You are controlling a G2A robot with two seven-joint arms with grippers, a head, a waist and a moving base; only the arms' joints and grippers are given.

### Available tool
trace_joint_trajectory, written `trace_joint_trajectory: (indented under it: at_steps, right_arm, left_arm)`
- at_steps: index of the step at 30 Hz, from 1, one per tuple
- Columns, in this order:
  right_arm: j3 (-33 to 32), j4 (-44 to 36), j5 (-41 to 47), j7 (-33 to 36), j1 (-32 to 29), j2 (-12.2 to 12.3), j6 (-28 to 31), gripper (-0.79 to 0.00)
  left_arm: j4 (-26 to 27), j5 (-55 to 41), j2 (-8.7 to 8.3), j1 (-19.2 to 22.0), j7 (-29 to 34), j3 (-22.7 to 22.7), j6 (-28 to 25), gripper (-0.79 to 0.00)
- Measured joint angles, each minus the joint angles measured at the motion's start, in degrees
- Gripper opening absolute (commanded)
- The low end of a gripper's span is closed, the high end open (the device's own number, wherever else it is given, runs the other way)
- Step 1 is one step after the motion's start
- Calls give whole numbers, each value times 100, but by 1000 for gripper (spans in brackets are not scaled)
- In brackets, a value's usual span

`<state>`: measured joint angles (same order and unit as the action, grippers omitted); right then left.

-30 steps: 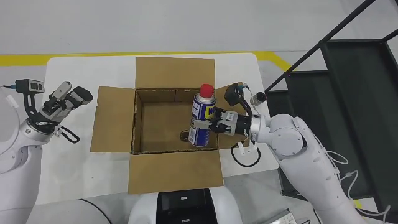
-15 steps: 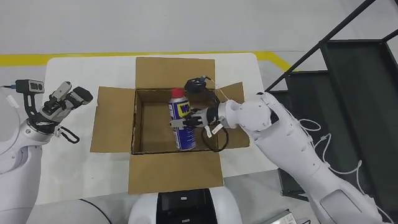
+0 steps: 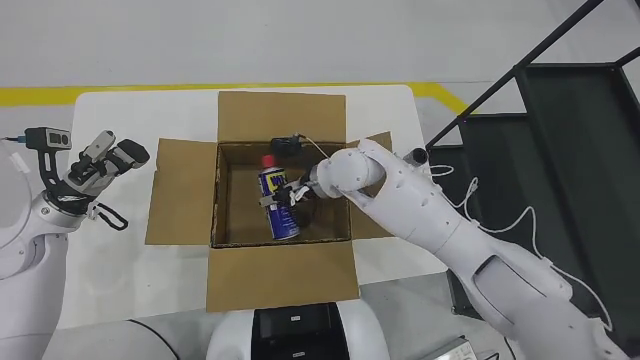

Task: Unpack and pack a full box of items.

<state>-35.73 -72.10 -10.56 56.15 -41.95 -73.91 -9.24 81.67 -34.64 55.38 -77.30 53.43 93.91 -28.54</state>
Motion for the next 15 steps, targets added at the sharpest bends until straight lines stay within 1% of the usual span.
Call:
trace_joint_trajectory:
  at_steps: [11,12,13,14,15]
  right_arm:
    - [483,1013,72,91,441,-411,-284,-785]
    - [518,1086,87,95,474,-449,-291,-760]
    - [554,1158,93,96,503,-485,-297,-594]
    - [602,1254,95,100,542,-534,-315,-397]
    - [636,1326,96,105,571,-570,-337,0]
  left_arm:
    - [0,0,0,0,0,0,0,0]
    - [0,0,0,0,0,0,0,0]
    - [0,0,0,0,0,0,0,0]
    - [0,0,0,0,0,0,0,0]
    - [0,0,0,0,0,0,0,0]
